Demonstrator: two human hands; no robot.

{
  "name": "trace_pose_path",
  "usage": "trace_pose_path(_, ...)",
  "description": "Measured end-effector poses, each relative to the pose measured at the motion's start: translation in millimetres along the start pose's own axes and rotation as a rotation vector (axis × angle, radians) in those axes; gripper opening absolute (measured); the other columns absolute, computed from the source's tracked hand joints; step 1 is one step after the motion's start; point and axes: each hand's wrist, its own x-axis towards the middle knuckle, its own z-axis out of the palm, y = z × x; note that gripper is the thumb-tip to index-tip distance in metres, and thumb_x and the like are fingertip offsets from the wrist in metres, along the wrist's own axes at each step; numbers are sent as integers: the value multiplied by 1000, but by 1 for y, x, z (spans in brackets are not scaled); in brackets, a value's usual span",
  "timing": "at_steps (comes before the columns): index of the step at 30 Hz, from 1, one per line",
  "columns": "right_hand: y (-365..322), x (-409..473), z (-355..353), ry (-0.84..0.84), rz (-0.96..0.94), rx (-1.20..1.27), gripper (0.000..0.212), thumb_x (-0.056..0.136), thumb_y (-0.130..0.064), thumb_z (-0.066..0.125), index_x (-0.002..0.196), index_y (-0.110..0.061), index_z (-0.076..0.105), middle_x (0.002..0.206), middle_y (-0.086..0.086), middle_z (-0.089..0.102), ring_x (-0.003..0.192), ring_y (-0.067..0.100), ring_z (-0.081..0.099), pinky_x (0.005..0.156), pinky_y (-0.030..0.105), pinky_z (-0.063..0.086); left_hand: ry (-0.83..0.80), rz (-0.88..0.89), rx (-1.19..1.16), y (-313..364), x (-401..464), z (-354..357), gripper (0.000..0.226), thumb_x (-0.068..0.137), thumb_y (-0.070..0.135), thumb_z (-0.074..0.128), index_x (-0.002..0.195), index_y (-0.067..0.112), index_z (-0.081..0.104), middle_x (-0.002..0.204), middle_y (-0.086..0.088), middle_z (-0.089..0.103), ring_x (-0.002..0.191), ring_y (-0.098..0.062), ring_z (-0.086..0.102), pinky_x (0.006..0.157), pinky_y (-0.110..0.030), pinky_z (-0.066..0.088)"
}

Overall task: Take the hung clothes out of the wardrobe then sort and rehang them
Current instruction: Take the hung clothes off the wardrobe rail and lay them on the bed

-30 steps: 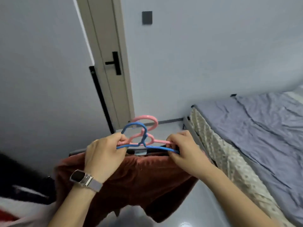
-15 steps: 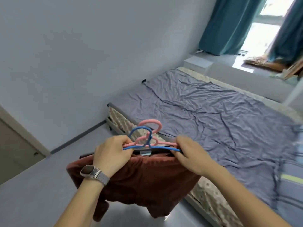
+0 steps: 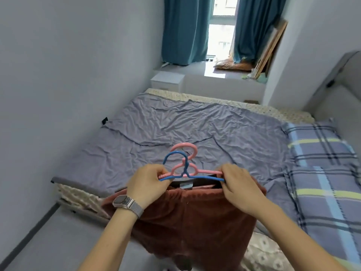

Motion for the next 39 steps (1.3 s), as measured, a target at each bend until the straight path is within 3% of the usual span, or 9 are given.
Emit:
trace_pose_path(7,40,127,-55,99,90,48,8,91,-16,54,97,-13,50,94,6,54,94,31,53,77,40,40,25,257,97,42,174,-35,36,78,40,65,53,17,55,50,2,51,63,-23,59,56,-34,46)
trace_pose_path(12,81,192,-50,179,188,137,12,94,-26,53,100,-15,51,98,7,60,93,29,56,76,38,40,-5,334,163,58,276,-19,47,80,41,64,46,18,40,48,5,41,60,-24,51,52,-29,34)
trace_pose_path(16,121,227,6,21,279,225,14,96,-24,50,103,-12,53,105,9,61,102,30,55,84,39,38,-117,264,211,38,316,40,50,82,43,63,48,15,38,49,1,42,61,-27,53,47,-29,25)
trace_pose_path(20,162,275,40,-57,303,239,17,96,-26,49,103,-11,53,106,10,62,104,32,55,89,43,40,-141,167,206,22,359,86,43,83,46,61,57,14,52,64,-6,58,71,-28,59,53,-33,37)
trace_pose_path(22,184,309,49,-60,345,231,18,97,-27,48,105,-11,53,110,11,62,108,32,54,91,43,38,-138,184,191,17,388,100,29,80,46,65,82,17,66,87,-8,66,89,-28,61,71,-37,48)
trace_pose_path(25,229,370,57,-44,446,240,20,97,-30,47,102,-11,52,113,15,61,110,33,54,92,45,37,18,207,138,1,426,115,56,79,37,69,126,11,53,125,-12,50,117,-29,48,98,-44,43)
trace_pose_path(28,276,433,78,-100,479,257,18,96,-32,48,91,-14,46,112,18,59,106,35,55,87,45,40,166,170,68,-31,446,129,43,85,28,58,123,9,53,125,-11,49,116,-29,48,100,-40,40)
trace_pose_path(34,325,506,197,-222,562,241,26,95,-34,51,102,-9,54,118,20,59,111,37,54,96,52,41,-156,-30,72,-110,451,196,32,81,15,66,112,15,61,111,-5,62,108,-23,56,94,-30,39)
trace_pose_path(39,348,534,297,-363,551,99,39,93,-35,55,122,-9,51,127,17,55,121,36,49,101,50,40,-216,-127,56,-153,459,246,30,80,11,66,110,16,63,111,-1,62,103,-18,58,87,-23,38)
